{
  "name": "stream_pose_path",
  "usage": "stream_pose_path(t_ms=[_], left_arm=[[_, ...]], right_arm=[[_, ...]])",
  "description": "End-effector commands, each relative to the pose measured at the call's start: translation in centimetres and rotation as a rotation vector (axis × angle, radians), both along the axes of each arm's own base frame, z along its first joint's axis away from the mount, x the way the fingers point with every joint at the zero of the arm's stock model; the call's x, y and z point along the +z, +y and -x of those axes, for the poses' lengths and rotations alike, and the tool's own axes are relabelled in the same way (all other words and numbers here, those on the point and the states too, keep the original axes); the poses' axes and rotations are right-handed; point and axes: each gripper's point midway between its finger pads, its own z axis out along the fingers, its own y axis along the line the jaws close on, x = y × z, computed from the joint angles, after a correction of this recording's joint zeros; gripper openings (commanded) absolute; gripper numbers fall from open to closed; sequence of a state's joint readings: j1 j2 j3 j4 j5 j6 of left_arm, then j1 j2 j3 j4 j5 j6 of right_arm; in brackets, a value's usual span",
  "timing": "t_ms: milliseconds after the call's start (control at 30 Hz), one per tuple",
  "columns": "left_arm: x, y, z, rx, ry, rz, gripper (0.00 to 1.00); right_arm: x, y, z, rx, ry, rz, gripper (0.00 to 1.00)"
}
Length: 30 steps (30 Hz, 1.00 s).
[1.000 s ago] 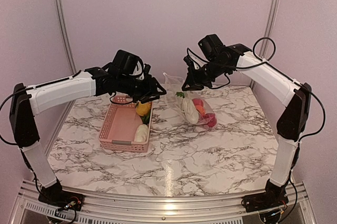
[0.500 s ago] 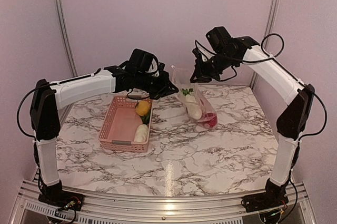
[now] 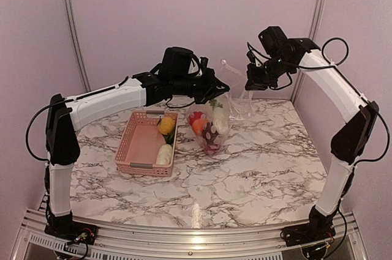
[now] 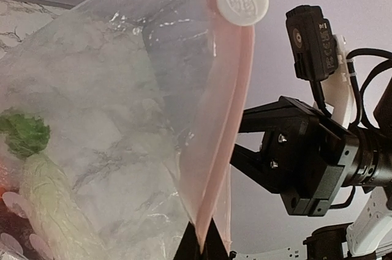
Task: Place the food in the zip-top bag and seal the zipper
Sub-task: Adjust the zipper food storage bag at the center of the board.
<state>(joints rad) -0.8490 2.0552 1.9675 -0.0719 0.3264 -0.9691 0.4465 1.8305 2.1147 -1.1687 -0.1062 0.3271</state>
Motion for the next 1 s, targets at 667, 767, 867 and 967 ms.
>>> stream_pose_path(t_ms=[667,767,867,967], left_arm=[[-3.8,0.1,0.2,-0.065,0.022,-0.087,0.28],[-8.0,3.3,0.0,-0.009,-0.008,-0.276,0.38],[-8.5,5.8,1.1,0.007,-0.049,-0.315,0.57],[-7.9,7.5,2.7,-0.019,-0.122,-0.332,0.96]], right_arm=[[-0.9,1.1,1.0,0.055,-0.015,-0.059,0.0],[-2.7,2.3,1.8,0.083,0.016,-0.071,0.0],[-3.4,3.2,2.4,0.106,0.029,-0.09,0.0],[-3.9,4.3,2.8,0.134,0.038,-0.103,0.0]])
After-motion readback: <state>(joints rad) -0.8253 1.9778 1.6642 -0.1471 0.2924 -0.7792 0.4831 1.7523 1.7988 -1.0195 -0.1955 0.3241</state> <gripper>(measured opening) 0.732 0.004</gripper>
